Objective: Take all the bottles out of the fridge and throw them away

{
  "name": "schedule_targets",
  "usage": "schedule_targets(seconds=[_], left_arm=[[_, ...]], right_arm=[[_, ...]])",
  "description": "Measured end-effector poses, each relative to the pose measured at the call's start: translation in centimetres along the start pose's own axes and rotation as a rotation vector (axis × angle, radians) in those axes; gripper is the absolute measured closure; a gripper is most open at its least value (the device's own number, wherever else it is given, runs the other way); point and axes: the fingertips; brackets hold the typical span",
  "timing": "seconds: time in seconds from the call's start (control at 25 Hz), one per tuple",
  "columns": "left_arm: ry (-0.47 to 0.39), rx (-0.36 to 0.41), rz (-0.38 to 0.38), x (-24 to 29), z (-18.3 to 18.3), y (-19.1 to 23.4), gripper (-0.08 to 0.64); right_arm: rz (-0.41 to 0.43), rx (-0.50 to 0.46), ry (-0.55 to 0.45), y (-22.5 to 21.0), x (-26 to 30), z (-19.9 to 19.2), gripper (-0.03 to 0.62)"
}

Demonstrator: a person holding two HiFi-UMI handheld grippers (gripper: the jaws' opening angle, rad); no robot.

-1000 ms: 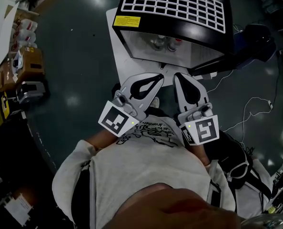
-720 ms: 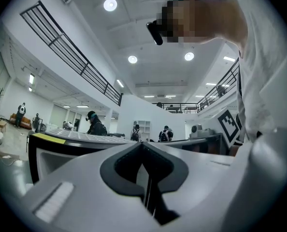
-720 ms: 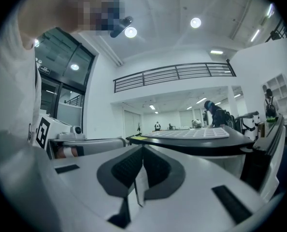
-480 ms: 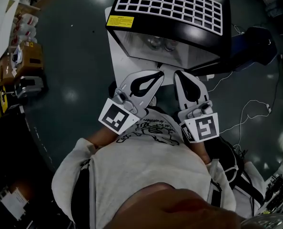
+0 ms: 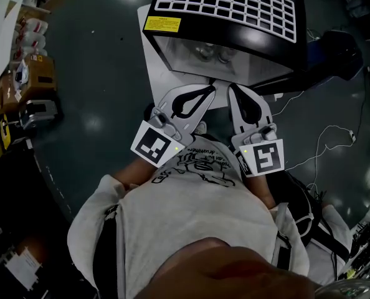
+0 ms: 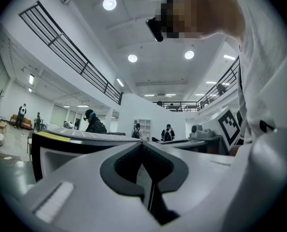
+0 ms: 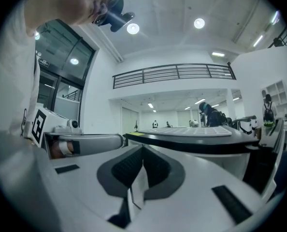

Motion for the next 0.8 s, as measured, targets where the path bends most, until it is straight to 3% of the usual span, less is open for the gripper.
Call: schedule_targets(seconds=[0.8], left_arm=[[0.017,0.008,-0.02,-2.0,-3.0,3.3,0.551]], right_arm=[[-0.041,-0.041,0.034,1.9,1.5,-4.5,0.581]])
Point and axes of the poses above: the fingertips, and each gripper's own axes: x forward along the fingers, y to its left, z out of its top, and after that the axes turned 12 degrees about -y, right-handed
